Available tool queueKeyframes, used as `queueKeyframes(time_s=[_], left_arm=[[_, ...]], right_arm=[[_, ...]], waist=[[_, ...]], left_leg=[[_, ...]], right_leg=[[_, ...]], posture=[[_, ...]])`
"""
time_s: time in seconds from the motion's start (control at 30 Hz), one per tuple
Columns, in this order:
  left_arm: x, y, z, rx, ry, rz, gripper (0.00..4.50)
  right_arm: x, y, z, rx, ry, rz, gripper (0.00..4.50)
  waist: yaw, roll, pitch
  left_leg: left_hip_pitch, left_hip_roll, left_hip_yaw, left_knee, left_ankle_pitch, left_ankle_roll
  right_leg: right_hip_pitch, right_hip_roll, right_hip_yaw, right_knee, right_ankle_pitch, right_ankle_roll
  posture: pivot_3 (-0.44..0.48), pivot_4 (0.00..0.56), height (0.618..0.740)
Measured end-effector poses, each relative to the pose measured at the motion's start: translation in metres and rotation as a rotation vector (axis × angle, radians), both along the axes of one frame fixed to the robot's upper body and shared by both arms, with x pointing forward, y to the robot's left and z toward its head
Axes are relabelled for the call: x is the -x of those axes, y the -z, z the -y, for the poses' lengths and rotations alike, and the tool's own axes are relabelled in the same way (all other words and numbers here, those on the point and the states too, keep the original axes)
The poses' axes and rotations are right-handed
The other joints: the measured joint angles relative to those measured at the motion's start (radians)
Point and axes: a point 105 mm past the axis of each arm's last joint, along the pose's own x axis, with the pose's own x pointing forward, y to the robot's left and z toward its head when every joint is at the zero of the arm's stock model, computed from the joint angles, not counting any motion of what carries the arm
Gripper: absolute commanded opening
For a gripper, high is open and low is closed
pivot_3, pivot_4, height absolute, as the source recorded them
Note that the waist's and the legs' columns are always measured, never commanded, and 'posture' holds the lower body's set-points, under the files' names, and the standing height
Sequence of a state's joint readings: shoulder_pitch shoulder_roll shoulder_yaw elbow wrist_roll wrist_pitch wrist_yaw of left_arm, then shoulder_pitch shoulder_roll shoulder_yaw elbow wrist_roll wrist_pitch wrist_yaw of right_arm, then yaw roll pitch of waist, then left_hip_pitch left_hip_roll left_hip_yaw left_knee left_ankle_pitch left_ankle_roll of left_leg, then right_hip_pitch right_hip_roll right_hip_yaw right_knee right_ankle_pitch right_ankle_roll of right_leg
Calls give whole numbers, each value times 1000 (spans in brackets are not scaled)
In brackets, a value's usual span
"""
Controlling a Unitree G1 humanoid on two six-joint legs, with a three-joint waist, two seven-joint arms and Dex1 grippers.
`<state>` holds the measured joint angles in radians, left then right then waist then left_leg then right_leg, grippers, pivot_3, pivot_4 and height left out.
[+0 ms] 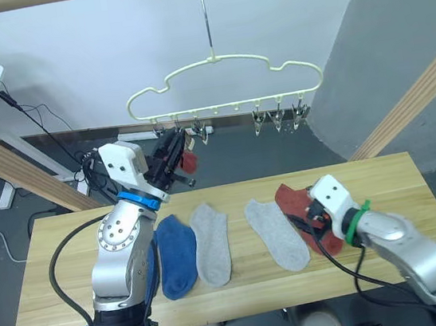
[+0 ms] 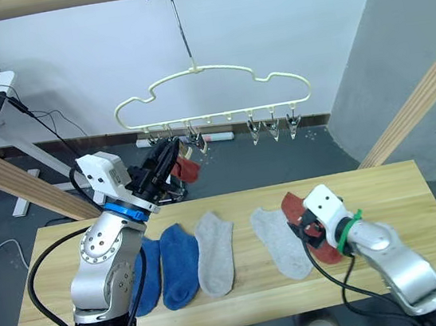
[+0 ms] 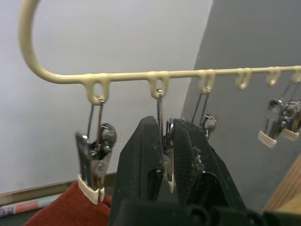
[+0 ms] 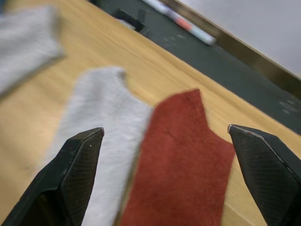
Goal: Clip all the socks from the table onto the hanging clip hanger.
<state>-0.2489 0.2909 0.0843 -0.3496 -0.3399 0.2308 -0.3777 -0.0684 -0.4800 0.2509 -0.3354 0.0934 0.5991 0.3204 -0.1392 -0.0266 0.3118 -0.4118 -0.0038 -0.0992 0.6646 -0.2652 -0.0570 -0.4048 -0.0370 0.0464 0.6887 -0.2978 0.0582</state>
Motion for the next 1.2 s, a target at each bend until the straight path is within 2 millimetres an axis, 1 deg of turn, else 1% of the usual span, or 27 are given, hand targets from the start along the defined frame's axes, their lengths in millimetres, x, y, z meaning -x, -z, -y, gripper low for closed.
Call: queueKeyframes(time_s=[0.03,0.1,0.17,0.33,0.37,0.43,0.53,0.63,0.73,0.8,0.83,0.9,1.0,1.07,1.1,1.13,1.17,1.2], left_arm=[[1,0,1,0,7,-3,254],[1,1,1,3,12,-13,254],[1,2,2,1,16,-22,254],[4,-1,3,-8,22,-20,254],[4,0,3,-9,23,-23,254],[4,1,3,-4,29,-37,254],[5,2,3,1,48,-48,254],[5,2,-1,9,62,-74,254],[7,0,-5,14,87,-99,254],[8,-3,-6,27,107,-113,254],[9,-4,-6,39,126,-132,254],[9,-7,-6,57,159,-162,254],[10,-10,-5,76,205,-200,254],[10,-12,-7,92,220,-229,254],[10,-13,-7,98,225,-237,254],[11,-15,-8,109,232,-242,254],[11,-16,-8,115,240,-249,254],[12,-15,-8,119,249,-263,254]], right_arm=[[-2,10,-1,2,25,-10,4500],[-7,21,0,-4,73,-20,4500],[-18,25,1,-19,133,-11,4500],[-28,32,8,-77,243,-42,4500],[-29,33,8,-91,258,-52,4326],[-27,36,9,-129,290,-92,3874],[-26,37,15,-145,322,-109,2880],[-24,38,19,-159,347,-114,1773],[-21,38,21,-159,346,-114,861],[-19,36,19,-160,328,-107,128],[-17,33,13,-142,275,-107,0],[-13,23,-6,-117,150,-95,0],[-12,-8,-43,-112,-53,-12,0],[-11,-39,-72,-91,-215,86,0],[-10,-50,-82,-87,-267,124,0],[-8,-60,-93,-90,-314,157,0],[-8,-64,-100,-94,-339,171,0],[-7,-70,-112,-102,-380,190,0]], waist=[[0,0,0],[0,0,0],[0,0,0],[1,0,0],[1,0,0],[1,0,0],[1,0,0],[1,0,0],[1,0,0],[1,0,0],[0,0,1],[-2,2,2],[-6,2,3],[-5,3,5],[-4,3,5],[-3,3,5],[-2,3,5],[-1,3,5]], left_leg=[[0,0,0,0,0,0],[0,0,0,0,0,0],[1,0,1,0,0,0],[1,1,0,-1,0,0],[1,2,0,-1,0,0],[1,2,0,0,0,0],[2,2,0,0,0,0],[2,2,0,-1,0,0],[3,2,0,-1,0,0],[3,2,0,-1,0,0],[3,2,0,-1,0,0],[3,1,1,-1,0,0],[3,0,1,-1,0,0],[3,0,0,-1,0,0],[3,0,-1,-2,0,0],[3,1,-1,-2,0,0],[3,1,-1,-2,0,0],[2,2,-1,-2,0,0]], right_leg=[[0,0,0,0,0,0],[0,0,0,0,0,0],[0,0,1,1,0,0],[0,0,0,1,0,0],[0,0,0,1,0,0],[1,0,1,1,0,0],[1,0,1,2,0,0],[1,1,0,2,0,0],[1,1,0,2,0,0],[1,1,1,2,0,0],[1,1,1,2,0,0],[0,1,1,2,0,0],[0,3,1,3,0,-1],[-1,4,1,3,0,-1],[-1,4,0,3,0,-1],[-1,5,0,2,0,-1],[-1,5,0,2,0,-1],[-1,4,0,1,0,-1]], posture=[[-224,339,740],[-220,339,740],[-218,339,740],[-211,338,740],[-211,338,740],[-211,338,740],[-210,337,740],[-214,336,740],[-216,337,740],[-219,341,740],[-219,341,740],[-223,344,740],[-227,347,740],[-229,347,740],[-230,346,740],[-228,346,740],[-223,345,740],[-221,344,740]])
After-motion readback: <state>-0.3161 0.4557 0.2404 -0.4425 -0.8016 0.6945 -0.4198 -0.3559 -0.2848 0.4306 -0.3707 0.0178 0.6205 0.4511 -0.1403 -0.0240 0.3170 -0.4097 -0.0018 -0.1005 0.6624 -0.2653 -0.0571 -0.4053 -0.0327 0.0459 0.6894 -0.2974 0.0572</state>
